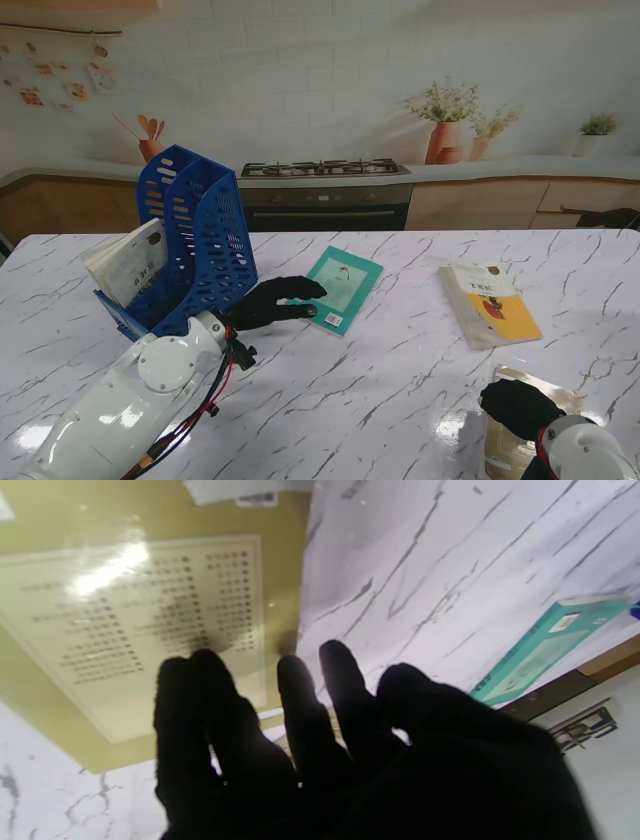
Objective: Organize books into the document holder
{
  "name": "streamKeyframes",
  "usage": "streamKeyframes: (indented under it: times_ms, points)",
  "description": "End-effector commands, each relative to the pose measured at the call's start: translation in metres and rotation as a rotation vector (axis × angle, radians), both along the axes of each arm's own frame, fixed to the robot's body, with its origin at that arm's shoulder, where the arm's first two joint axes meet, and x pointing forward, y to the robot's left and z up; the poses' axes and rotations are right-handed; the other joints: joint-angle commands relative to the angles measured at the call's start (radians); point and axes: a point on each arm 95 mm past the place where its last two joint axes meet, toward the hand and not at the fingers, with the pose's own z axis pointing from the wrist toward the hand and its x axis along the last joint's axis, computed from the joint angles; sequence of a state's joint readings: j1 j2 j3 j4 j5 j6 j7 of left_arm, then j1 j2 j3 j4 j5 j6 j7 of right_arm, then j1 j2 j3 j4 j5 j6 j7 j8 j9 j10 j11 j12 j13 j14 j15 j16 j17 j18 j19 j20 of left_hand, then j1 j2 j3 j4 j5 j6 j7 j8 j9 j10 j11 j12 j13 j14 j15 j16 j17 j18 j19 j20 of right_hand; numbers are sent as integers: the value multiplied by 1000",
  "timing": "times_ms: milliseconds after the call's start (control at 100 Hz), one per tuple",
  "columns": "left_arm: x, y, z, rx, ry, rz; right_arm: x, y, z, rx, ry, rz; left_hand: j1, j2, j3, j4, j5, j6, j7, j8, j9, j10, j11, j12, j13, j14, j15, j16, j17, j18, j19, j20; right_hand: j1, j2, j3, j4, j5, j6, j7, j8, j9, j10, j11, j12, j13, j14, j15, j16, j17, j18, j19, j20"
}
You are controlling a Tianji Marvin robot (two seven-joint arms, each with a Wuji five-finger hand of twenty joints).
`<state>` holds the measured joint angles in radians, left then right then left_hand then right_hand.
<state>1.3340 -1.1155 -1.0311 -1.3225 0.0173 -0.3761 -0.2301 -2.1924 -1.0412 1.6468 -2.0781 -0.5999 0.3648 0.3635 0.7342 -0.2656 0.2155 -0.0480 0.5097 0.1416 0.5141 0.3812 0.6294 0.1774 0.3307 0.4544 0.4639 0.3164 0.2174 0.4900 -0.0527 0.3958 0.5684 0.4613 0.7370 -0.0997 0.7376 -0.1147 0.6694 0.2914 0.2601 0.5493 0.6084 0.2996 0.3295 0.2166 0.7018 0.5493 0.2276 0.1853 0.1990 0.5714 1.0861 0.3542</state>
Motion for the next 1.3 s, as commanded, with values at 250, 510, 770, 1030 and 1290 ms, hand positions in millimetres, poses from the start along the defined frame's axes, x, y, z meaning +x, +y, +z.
streamKeyframes:
  times_ms: [250,510,770,1030,1290]
  points:
    - [-4,-5,-1,-25,3,-5,-11,7,-49,37,67,-52,35,12,25,15,17,12,27,11,42,-15,31,14,43,-14,63,22,5,-46,-5,31,44,-181,167,-46,54,-29,373,-160,201,-25,104,39,190,-339,40,8,163,-208,90,15]
    - [-3,-9,0,-37,-5,-5,-12,3,-51,-59,-1,-95,38,5,48,13,16,21,39,9,40,-4,44,16,51,-30,85,34,13,-94,52,31,132,-418,198,-127,128,-144,674,-89,450,-107,241,157,403,-413,304,201,334,-130,238,87]
    - [-2,-8,-1,-51,-11,6,-3,10,-64,11,-20,-117,40,-7,76,12,21,27,48,7,43,-1,57,17,55,-29,102,40,13,-148,96,15,160,-518,262,-129,184,-212,728,48,539,-140,288,283,511,-479,408,287,505,-118,262,104]
    - [-3,-5,-2,-54,-3,16,21,23,-64,87,-71,-43,35,-9,92,10,22,29,51,4,43,1,59,15,50,-27,104,38,3,-159,100,-8,163,-531,269,-131,198,-219,727,52,552,-141,279,294,524,-475,398,291,512,-120,257,111]
    - [-3,-4,-2,-53,-4,18,27,33,-38,90,-189,-21,27,-9,100,8,25,24,55,3,48,-2,60,15,53,-30,106,38,-1,-135,106,-20,75,-530,270,-148,197,-302,705,27,557,-186,257,286,522,-479,399,302,476,-98,301,154]
